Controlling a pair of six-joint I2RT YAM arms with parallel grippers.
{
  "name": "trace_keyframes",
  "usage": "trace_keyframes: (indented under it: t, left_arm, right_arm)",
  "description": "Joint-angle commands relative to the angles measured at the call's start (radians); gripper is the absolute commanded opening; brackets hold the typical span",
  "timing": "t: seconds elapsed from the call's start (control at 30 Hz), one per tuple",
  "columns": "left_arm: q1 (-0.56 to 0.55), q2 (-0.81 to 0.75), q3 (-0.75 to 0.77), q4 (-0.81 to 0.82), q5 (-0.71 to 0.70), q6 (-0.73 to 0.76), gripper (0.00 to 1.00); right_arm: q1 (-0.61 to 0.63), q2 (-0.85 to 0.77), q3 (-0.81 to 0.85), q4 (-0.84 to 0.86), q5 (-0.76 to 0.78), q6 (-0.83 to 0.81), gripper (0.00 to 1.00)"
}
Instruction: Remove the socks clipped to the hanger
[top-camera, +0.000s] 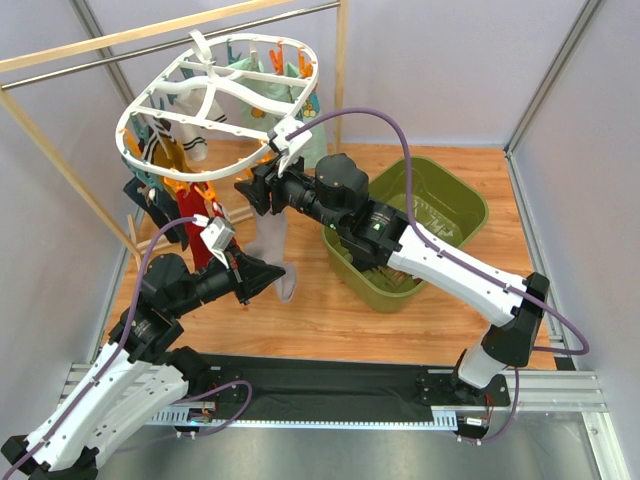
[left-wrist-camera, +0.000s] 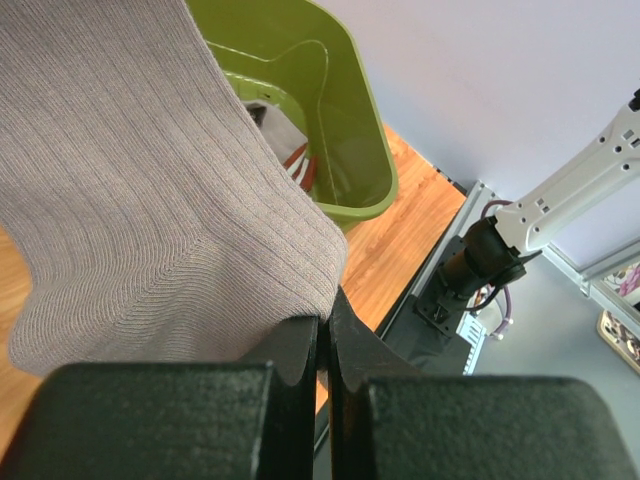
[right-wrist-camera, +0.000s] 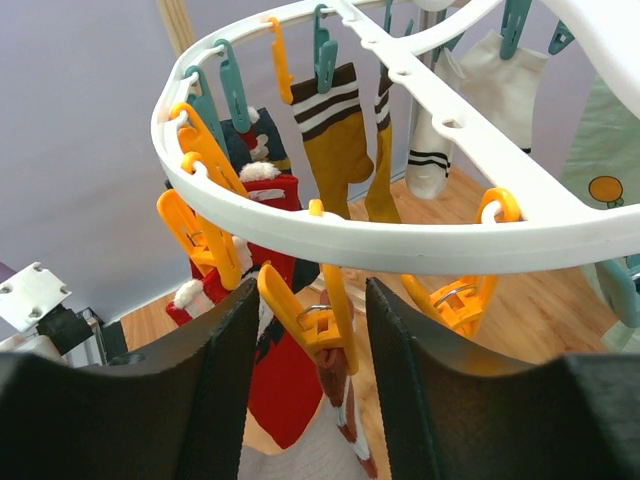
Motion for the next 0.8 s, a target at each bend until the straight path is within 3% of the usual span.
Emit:
trace_keyframes:
  t: [0.0,0.13,0.23,0.27,0.67,0.7,0.77]
  left_arm:
    - [0.003,-0.006,-0.003,0.053,0.017,0.012,0.00]
    - [0.005,-0.004,-0.004,0.053,0.018,0.012,0.00]
    - [0.003,-0.004,-0.004,0.053,0.018,0.012,0.00]
    - [0.003,-0.003,-0.006,0.054,0.018,0.012,0.00]
    - [0.003,-0.007,-0.012,0.056,0.018,0.008,0.00]
    - [0.003,-0.009,-0.012,0.054,0.017,0.008,0.00]
    - [0.003,-0.010,-0.009,0.050,0.017,0.008,0.00]
  right_arm:
    - [0.004,0.013,0.030,0.059,0.040,0.015,0.47]
    - [0.004,0.011,0.012,0.111,0.038,0.030,0.31]
    - [0.004,0.006,-0.002,0.125,0.031,0.033,0.13]
    - [0.004,0.002,-0.005,0.131,0.026,0.035,0.01]
    - [0.004,-0.016,-0.029,0.127,0.031,0.041,0.01]
    - [0.004,-0.021,-0.028,0.122,0.028,0.044,0.05]
    - [0.004,-0.033,-0.048,0.111,0.017,0.045,0.24]
